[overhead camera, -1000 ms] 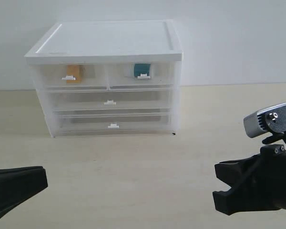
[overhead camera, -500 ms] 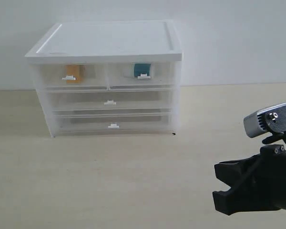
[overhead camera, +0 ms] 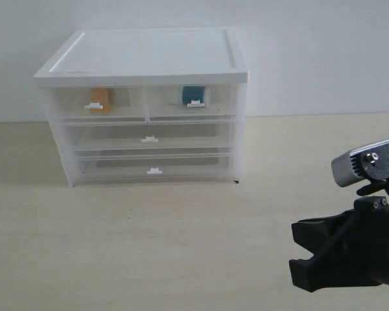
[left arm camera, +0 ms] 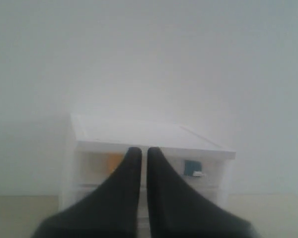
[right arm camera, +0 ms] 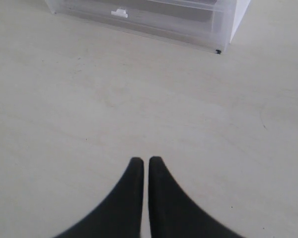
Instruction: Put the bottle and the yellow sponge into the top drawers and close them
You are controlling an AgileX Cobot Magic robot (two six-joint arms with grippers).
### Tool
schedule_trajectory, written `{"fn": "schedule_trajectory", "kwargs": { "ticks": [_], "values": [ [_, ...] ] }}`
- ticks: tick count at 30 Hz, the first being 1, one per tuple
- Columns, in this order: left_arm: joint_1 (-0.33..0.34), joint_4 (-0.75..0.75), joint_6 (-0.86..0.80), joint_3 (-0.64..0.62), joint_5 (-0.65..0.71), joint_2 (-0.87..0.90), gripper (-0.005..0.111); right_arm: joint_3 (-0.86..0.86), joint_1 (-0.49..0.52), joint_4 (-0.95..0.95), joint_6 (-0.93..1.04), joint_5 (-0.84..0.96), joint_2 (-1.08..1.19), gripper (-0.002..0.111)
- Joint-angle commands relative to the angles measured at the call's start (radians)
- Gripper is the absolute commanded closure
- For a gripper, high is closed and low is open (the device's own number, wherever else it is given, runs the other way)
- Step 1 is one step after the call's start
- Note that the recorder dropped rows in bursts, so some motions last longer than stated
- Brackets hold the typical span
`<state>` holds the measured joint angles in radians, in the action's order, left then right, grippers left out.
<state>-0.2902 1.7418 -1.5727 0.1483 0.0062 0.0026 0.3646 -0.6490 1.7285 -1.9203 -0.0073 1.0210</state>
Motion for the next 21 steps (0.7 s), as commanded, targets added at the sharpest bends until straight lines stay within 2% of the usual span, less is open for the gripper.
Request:
{"fn": "schedule_trajectory", "kwargs": {
  "ticks": [1,7,9,12,13,16,17,18,19,21],
  "values": [
    [0.0,0.003,-0.005,-0.019,0.005,-0.003,0.103,-0.003,0.0,0.005,-0.006,0.002,-0.01,0.108],
    [0.0,0.001,-0.002,-0.019,0.096,-0.003,0.103,-0.003,0.0,0.005,-0.006,0.002,-0.01,0.108],
    [0.0,-0.092,0.052,-0.019,0.1,-0.003,0.103,-0.003,0.0,0.005,-0.006,0.002,-0.01,0.108],
    [0.0,-0.411,0.347,-0.019,0.1,-0.003,0.103,-0.003,0.0,0.005,-0.006,0.002,-0.01,0.108],
    [0.0,-0.639,0.606,-0.019,0.095,-0.003,0.103,-0.003,0.0,0.005,-0.006,0.002,-0.01,0.108],
    [0.0,-0.927,0.912,-0.021,0.097,-0.003,0.103,-0.003,0.0,0.005,-0.006,0.002,-0.01,0.108],
    [0.0,-1.111,1.117,-0.031,0.097,-0.003,0.103,-0.003,0.0,0.005,-0.006,0.002,-0.01,0.108],
    [0.0,-1.202,1.21,-0.036,0.097,-0.003,0.103,-0.003,0.0,0.005,-0.006,0.002,-0.01,0.108],
    [0.0,-1.364,1.375,-0.056,0.099,-0.003,0.103,-0.003,0.0,0.005,-0.006,0.002,-0.01,0.108],
    [0.0,-1.506,1.498,-0.09,0.099,-0.003,0.103,-0.003,0.0,0.005,-0.006,0.002,-0.01,0.108]
  ]
}}
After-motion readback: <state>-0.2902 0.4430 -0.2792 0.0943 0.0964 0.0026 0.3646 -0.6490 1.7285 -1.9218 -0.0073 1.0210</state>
